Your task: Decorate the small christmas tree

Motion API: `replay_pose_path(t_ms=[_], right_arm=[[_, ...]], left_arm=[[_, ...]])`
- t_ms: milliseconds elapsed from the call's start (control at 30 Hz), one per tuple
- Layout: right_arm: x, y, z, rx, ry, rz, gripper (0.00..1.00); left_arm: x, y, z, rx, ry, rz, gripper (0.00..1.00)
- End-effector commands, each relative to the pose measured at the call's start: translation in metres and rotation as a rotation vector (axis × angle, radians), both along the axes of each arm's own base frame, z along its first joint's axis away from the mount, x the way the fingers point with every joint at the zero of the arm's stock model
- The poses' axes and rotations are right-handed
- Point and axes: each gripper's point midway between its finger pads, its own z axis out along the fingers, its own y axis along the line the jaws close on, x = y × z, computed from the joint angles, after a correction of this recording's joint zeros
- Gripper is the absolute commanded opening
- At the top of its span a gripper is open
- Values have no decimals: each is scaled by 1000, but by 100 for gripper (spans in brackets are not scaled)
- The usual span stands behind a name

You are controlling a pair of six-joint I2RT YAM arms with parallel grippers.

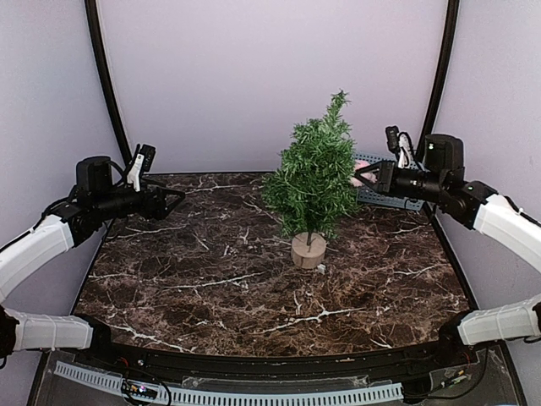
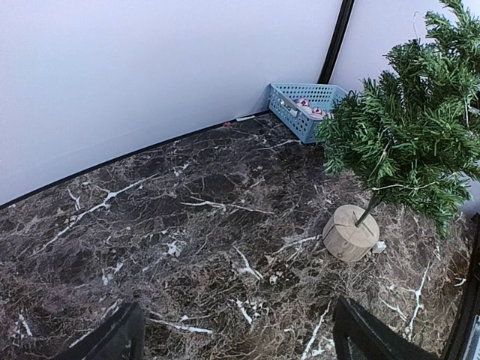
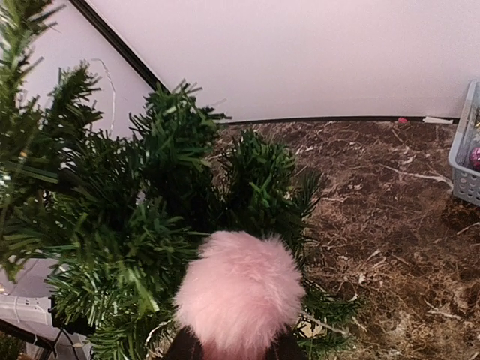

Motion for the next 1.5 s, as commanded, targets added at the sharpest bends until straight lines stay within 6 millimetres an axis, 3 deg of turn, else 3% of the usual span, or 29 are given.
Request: replay_pose_path(t_ms=[0, 133, 400, 700, 933, 1167, 1467], right_arm=[[-8, -11, 28, 37, -74, -54, 0], [-21, -13, 25, 47, -53, -37, 0], [-55, 14, 14, 68, -8, 124, 0], [-53, 15, 19, 93, -42, 97, 0], [-50, -2, 20, 65, -51, -1, 0], [-61, -20, 31, 65, -78, -61, 0], [-87, 6, 29, 111, -31, 122, 0]], left_arm=[[-6, -1, 11, -13, -47, -12, 89], [-6, -2, 11, -15, -47, -15, 89], [-6, -2, 11, -16, -48, -18, 89], [-6, -3, 10, -19, -46, -23, 89], [-10, -7, 12, -31, -50, -54, 89], [-11, -8, 13, -35, -50, -57, 89], [-12, -9, 13, -41, -49, -63, 89]])
